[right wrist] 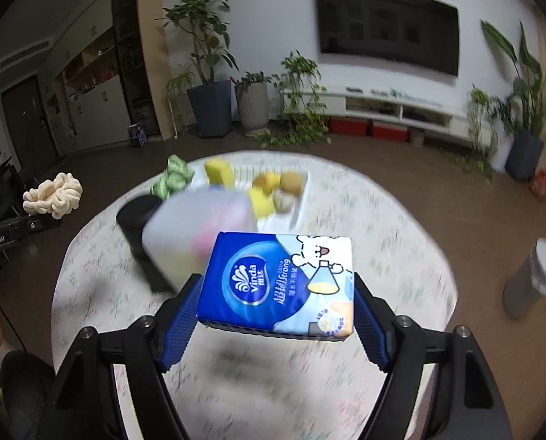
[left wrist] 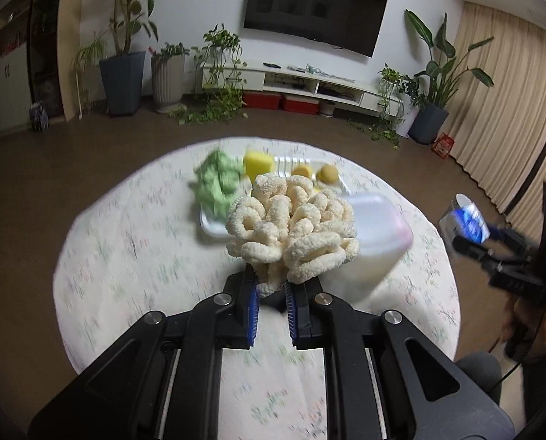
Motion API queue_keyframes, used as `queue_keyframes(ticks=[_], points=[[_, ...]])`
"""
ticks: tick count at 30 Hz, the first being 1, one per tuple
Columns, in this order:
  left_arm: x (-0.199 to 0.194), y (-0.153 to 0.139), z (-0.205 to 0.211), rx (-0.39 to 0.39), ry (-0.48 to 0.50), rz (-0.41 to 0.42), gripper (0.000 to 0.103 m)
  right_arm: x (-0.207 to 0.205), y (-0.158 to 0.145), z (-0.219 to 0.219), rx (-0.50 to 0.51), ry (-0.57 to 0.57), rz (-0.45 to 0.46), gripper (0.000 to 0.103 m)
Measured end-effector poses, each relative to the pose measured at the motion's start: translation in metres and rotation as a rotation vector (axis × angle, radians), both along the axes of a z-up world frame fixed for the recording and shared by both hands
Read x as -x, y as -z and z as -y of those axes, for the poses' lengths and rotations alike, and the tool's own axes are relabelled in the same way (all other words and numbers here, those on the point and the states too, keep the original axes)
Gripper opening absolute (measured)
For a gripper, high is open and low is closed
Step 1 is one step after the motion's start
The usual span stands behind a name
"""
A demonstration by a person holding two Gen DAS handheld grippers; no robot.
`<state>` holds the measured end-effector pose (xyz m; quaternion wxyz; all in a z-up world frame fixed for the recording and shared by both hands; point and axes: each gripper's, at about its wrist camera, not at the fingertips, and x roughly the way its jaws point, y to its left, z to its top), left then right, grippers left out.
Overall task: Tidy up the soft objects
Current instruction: 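Carry the knitted scrunchie and tissue pack over the white tray with both tools, then open the left tool to drop the scrunchie while the right tool releases the tissue pack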
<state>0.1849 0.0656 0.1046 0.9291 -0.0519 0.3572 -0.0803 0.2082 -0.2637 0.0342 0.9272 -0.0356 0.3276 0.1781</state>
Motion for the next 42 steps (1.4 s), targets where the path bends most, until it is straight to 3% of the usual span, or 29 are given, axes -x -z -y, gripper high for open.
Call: queue_keyframes(ticks=[6,11,17,25,34,42], points=[[-0.055,-0.020,-0.003,-0.040,0.025,-0.013,0.011,-0.057,-0.038,-0.009,0.053,-0.045,0.033,0.078],[-0.102,-0.013,0.003,-0.077,0.054,-0.070,0.011,-0.110,-0.045,-0.023,0.097,-0.085,-0.004,0.078],[-0.152,0.012,0.009,-0.081,0.082,-0.148,0.011,-0.177,-0.024,-0.049,0.141,-0.137,-0.098,0.078],[-0.202,0.043,0.021,-0.087,0.147,-0.253,0.011,-0.228,0.011,-0.082,0.190,-0.210,-0.197,0.078],[-0.224,0.072,0.042,-0.130,0.256,-0.341,0.011,-0.255,0.036,-0.105,0.244,-0.293,-0.295,0.078],[-0.236,0.087,0.045,-0.132,0.271,-0.379,0.011,-0.262,0.060,-0.133,0.290,-0.352,-0.340,0.078]])
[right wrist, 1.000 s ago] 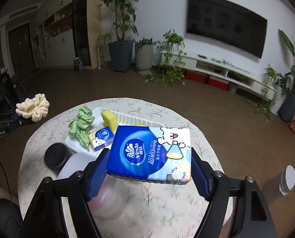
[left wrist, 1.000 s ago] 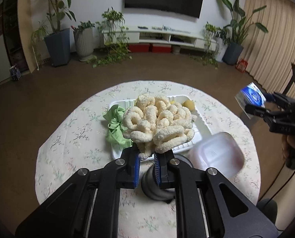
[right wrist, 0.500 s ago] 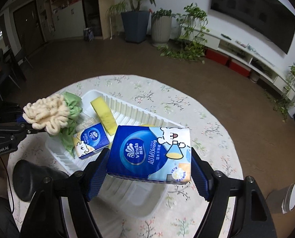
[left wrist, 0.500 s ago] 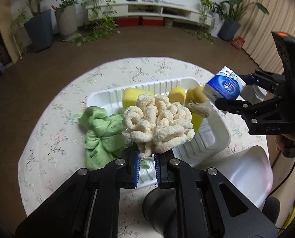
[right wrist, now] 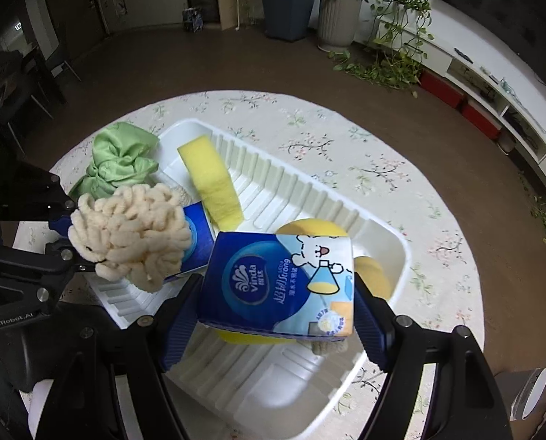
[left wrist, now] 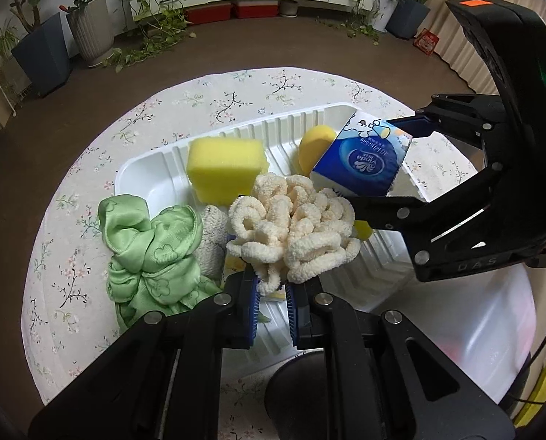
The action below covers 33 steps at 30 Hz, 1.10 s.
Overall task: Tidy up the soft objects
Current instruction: 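Open the left tool to drop the scrunchie while the right tool releases the tissue pack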
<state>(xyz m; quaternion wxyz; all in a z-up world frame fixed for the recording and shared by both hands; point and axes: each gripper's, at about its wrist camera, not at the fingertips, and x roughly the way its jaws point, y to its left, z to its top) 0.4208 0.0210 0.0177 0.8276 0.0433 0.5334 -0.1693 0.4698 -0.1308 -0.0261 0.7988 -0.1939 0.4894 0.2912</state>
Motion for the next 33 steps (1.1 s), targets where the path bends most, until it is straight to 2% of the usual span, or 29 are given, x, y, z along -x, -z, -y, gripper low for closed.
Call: queue_keyframes(ticks=[10,16,21,23,25,26,29,31,33], points=[[-0.017,0.024,-0.004,-0.015,-0.031,-0.043,0.014,-0.007,0.014,-0.003,0.029,0.009,-0.017,0.078],[-0.017,0.023,-0.013,0.009,-0.080,-0.039,0.019,-0.007,0.015,-0.006,0.036,0.007,-0.015,0.079],[-0.018,0.024,-0.014,0.003,-0.079,-0.032,0.024,-0.005,0.015,-0.008,0.054,0.003,-0.007,0.079],[-0.016,0.023,-0.013,0.000,-0.076,-0.027,0.027,-0.005,0.015,-0.008,0.062,0.005,-0.007,0.079],[-0.014,0.021,-0.013,0.009,-0.075,-0.022,0.042,-0.004,0.014,-0.008,0.064,0.012,-0.007,0.079],[-0.013,0.020,-0.013,0.016,-0.075,-0.017,0.045,-0.004,0.013,-0.007,0.065,0.014,-0.008,0.080],[-0.011,0.014,-0.013,0.010,-0.074,-0.002,0.050,-0.003,0.009,-0.007,0.072,0.019,0.001,0.082],[-0.010,0.009,-0.014,0.006,-0.075,0.009,0.060,-0.002,0.006,-0.007,0.071,0.022,0.009,0.086],[-0.008,0.005,-0.015,0.004,-0.077,0.020,0.060,-0.001,0.002,-0.007,0.070,0.025,0.014,0.086]])
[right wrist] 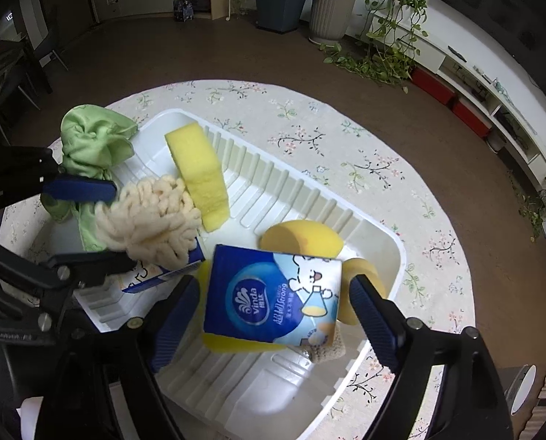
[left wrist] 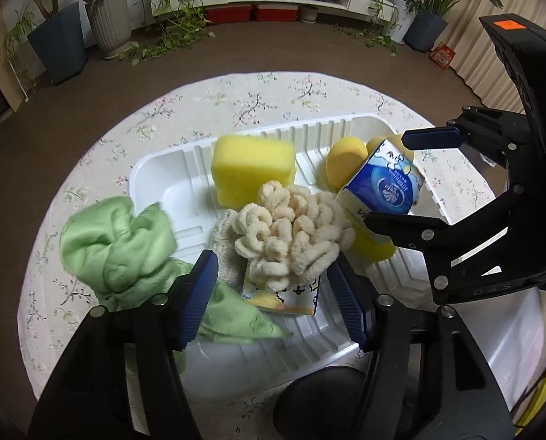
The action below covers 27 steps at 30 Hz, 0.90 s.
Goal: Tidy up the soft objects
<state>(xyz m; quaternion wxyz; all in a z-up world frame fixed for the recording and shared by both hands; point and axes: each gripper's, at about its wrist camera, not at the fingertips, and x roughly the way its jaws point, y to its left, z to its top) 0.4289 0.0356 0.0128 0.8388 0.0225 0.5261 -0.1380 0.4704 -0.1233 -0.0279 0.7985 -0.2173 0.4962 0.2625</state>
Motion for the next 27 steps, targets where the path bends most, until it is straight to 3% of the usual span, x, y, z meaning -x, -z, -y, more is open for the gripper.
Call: queue_keyframes(ticks=[2,6,9,10,12,19,27], points=[[0.002,-0.004,-0.001,-0.003,-0.006,0.010,0.060,0.002,-0.003,0.000,0.001,-0.001,0.006,0.086],[0.007,-0.010,-0.006,0.003,-0.018,0.026,0.075,0.004,-0.010,0.002,0.009,0.004,0.019,0.086],[0.013,-0.019,-0.009,0.005,-0.030,0.048,0.079,0.007,-0.019,0.007,0.004,0.016,0.037,0.086],[0.017,-0.024,-0.011,0.008,-0.040,0.064,0.092,0.009,-0.024,0.010,-0.001,0.023,0.045,0.086],[0.027,-0.035,-0.013,0.008,-0.054,0.106,0.101,0.013,-0.034,0.017,-0.006,0.038,0.068,0.086],[0.084,-0.076,-0.011,-0.049,-0.113,0.276,0.101,0.052,-0.077,0.050,-0.075,0.095,0.182,0.091],[0.167,-0.099,0.002,-0.071,-0.184,0.414,0.101,0.139,-0.102,0.084,-0.213,0.173,0.291,0.092]])
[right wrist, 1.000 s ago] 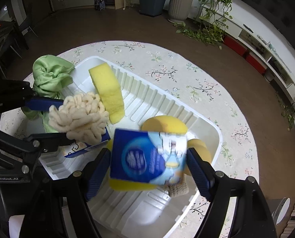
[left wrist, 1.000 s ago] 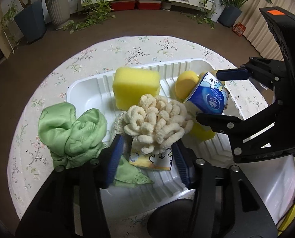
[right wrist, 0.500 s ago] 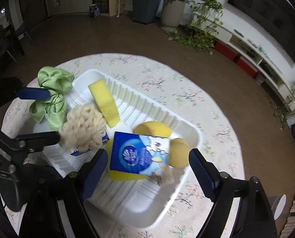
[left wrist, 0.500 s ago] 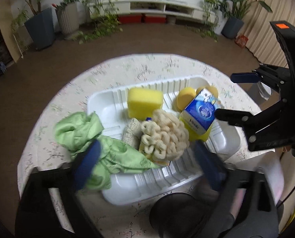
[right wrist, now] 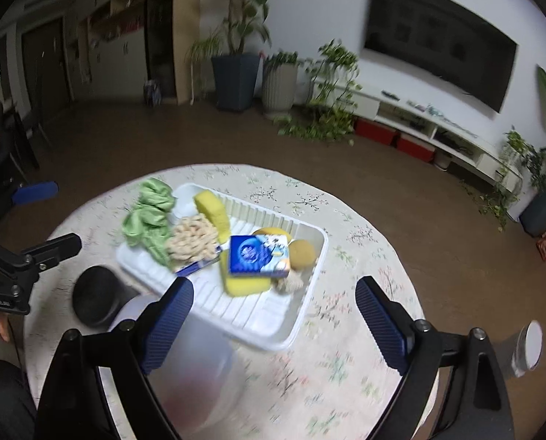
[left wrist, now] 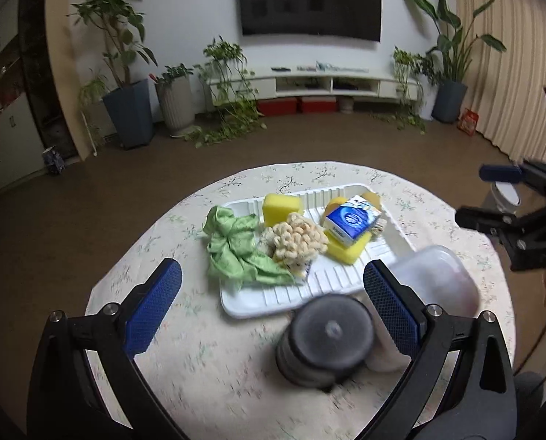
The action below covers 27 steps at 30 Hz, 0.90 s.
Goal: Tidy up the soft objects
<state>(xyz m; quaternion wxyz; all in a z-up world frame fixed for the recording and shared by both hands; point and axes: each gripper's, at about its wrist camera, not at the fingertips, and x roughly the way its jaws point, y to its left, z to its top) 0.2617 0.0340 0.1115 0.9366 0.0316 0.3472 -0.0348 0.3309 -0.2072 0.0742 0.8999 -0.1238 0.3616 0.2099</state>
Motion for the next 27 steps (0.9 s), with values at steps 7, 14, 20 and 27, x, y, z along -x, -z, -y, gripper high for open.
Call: queue_keyframes(ticks=[7,14,20,27], points=[[0.062,-0.007,0.012,0.016,-0.048,0.081,0.103,0.088,0.003,0.014,-0.120,0.076,0.081,0.096],[0.102,0.000,0.026,-0.002,-0.062,0.070,0.103,0.152,0.020,0.009,-0.140,0.085,0.104,0.098],[0.124,0.009,0.035,-0.012,-0.099,0.070,0.103,0.189,0.033,0.011,-0.153,0.128,0.145,0.099],[0.144,0.024,0.038,0.002,-0.130,0.052,0.103,0.215,0.050,0.023,-0.171,0.194,0.148,0.099]])
